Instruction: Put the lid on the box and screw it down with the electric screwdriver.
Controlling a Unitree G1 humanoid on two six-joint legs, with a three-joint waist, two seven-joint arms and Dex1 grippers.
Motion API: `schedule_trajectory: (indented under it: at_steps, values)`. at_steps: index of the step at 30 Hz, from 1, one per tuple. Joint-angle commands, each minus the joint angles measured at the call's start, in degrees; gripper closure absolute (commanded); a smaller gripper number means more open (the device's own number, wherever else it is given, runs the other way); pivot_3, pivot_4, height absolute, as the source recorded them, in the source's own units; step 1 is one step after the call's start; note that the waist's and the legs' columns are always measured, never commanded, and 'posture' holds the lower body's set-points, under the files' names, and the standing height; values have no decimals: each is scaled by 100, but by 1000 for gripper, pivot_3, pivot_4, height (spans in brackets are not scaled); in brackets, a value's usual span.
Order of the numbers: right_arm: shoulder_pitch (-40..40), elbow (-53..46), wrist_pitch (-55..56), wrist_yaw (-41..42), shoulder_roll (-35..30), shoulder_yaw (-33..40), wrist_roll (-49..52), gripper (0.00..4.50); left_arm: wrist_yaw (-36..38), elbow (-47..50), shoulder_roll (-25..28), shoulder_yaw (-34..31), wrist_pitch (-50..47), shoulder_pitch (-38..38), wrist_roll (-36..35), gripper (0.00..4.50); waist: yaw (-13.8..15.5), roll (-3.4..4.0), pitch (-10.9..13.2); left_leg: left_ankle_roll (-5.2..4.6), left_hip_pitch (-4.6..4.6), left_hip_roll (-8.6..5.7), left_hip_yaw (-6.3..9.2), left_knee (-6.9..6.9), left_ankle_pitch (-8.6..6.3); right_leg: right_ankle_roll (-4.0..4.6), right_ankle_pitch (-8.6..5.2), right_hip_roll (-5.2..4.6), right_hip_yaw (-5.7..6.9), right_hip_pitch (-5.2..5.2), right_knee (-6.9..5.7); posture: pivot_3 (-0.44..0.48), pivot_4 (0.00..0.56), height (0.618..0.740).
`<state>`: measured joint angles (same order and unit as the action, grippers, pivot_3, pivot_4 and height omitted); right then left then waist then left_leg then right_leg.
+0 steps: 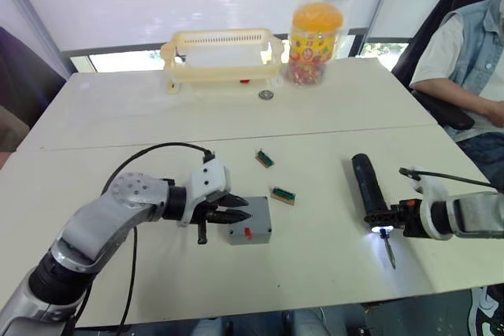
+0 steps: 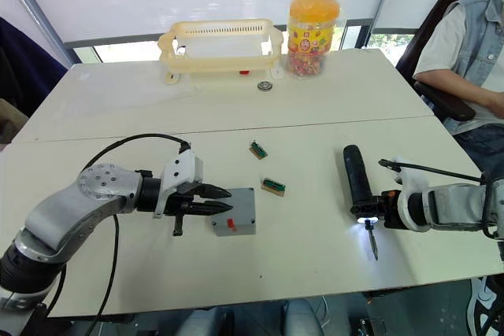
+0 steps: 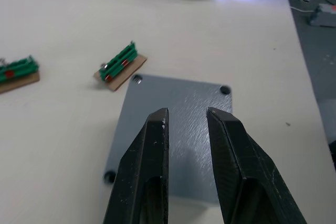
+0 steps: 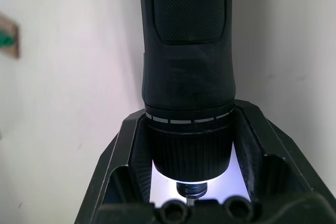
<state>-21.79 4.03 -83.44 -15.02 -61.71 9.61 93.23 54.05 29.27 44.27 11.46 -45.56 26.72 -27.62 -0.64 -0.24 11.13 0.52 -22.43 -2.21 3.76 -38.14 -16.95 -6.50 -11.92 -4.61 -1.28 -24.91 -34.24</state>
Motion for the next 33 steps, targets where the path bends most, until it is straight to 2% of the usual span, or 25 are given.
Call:
schedule_trajectory:
  at_steps: [1,2,3,5,9,13,16,21,29,33]
  values:
    - [-154,-254,8,321,12,41,-390,895,-150,-32,-82,-411,-13,-65,-180,3427,0,0,0,0,1,0,0,-1,0,-4,2,-2,-2,3,3,0,150,740]
    - [-152,-335,42,353,27,54,-534,332,-211,-63,-143,-567,-111,-77,-323,3427,1,0,0,0,0,1,-1,-1,0,-7,4,-3,-3,3,5,0,150,740]
    - [-163,-386,60,392,51,66,-666,73,-248,-93,-184,-675,-176,-79,-422,3427,1,-1,0,0,1,2,0,-1,0,-8,4,-4,-3,3,4,0,150,740]
    - [-241,-653,276,731,1,-6,-1202,73,-346,-169,-248,-914,-299,-95,-584,3427,0,-2,0,0,0,2,2,-1,0,-10,5,-4,-2,3,4,0,150,740]
    - [-585,-1643,2041,2518,-80,-74,-2740,73,-809,-535,-214,-1471,-415,-438,-514,3427,-56,15,0,0,3,-1,-15,-1,0,-19,13,-3,-9,-7,-2,0,150,740]
    - [64,-2882,2573,3341,357,-346,-3077,73,-952,-527,-108,-1426,-376,-970,-386,3427,-11,-12,-12,1,9,7,4,8,-1,-20,14,13,1,-5,-7,0,150,740]
    - [508,-3489,2740,3404,815,-656,-3303,73,-1003,-333,-121,-1345,-394,-1317,-405,3427,35,-21,-10,2,1,12,24,11,-1,-19,14,4,8,-7,-11,0,150,740]
    - [881,-3727,3078,3435,1258,-1343,-4326,73,-1222,-224,-286,-1317,-507,-1563,-500,3427,98,-21,-10,13,0,-10,13,-6,5,-18,15,-33,-9,2,8,0,150,740]
    - [765,-3581,3170,3555,1757,-1973,-5390,73,-1330,-329,-679,-926,-511,-1344,-466,3427,123,-25,-13,28,11,-8,10,-8,14,-17,25,-25,-5,12,2,0,150,740]
    - [641,-3650,2815,3538,2039,-2078,-5431,73,-1281,-563,-814,-676,-332,-1155,-292,3427,122,-25,-14,32,12,-8,2,-8,16,-14,27,-20,-6,12,1,0,150,740]
